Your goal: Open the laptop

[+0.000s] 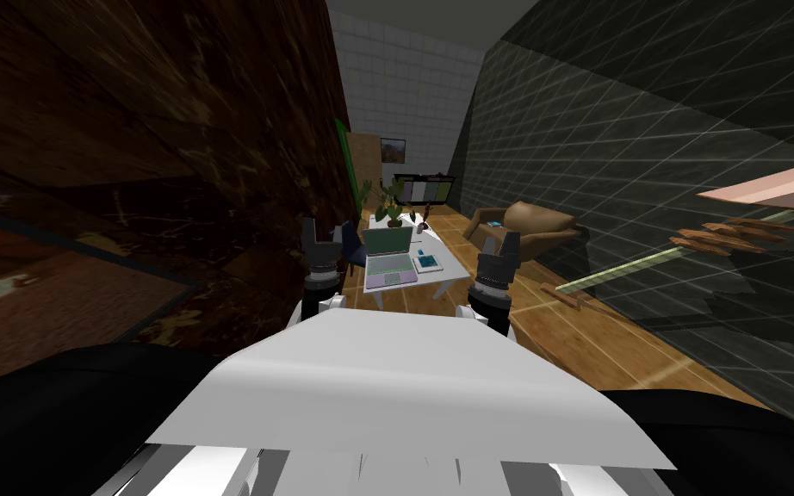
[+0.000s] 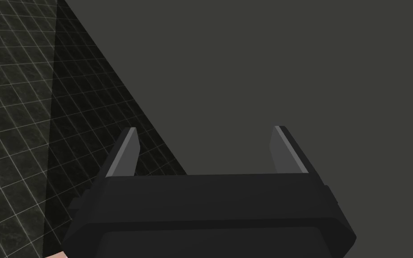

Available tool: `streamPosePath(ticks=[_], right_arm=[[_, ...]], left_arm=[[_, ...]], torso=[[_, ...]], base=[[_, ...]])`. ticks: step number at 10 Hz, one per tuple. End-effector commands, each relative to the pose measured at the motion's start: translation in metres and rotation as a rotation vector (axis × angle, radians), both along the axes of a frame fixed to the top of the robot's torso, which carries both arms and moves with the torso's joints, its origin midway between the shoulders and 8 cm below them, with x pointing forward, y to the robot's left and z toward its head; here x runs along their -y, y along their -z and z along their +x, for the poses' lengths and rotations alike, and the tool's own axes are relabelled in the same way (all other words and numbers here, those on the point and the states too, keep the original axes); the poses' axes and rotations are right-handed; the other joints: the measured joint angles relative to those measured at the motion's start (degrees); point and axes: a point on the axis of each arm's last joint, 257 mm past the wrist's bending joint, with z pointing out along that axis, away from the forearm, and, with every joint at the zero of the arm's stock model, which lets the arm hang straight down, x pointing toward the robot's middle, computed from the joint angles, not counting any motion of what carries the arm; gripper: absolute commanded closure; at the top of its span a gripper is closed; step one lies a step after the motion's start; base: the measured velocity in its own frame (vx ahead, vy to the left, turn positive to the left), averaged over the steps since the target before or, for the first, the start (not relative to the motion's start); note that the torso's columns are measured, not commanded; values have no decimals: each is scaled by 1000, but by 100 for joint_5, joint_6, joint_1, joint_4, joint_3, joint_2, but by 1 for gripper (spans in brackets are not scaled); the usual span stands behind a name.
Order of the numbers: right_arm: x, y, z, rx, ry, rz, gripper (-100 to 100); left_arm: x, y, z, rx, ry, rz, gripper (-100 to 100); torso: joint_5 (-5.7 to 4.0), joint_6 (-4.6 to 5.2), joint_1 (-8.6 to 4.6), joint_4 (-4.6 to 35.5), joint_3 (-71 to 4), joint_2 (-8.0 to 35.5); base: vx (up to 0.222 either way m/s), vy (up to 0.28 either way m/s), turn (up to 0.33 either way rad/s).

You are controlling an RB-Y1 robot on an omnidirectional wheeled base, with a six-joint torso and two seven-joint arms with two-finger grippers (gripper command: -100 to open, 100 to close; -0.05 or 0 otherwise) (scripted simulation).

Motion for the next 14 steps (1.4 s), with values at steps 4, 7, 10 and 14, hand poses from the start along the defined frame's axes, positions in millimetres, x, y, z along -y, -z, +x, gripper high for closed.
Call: streamPosePath(ticks=[4,7,10,14], right_arm=[[0,0,0,0,0,0,0],[0,0,0,0,0,0,0],[0,0,0,0,0,0,0],[0,0,0,0,0,0,0]], left_arm=[[0,0,0,0,0,0,0],[0,0,0,0,0,0,0],[0,4,7,-26,3,35,-100],[-8,14,29,-95,-19,103,-100]], torso=[[0,0,0,1424,-2850,1422],[0,0,0,2691,-5381,2693],[0,0,0,3960,-7919,3962],[1,0,2,4227,-8454,4229]], base=[[0,0,0],[0,0,0],[0,2,-26],[-21,16,-108]])
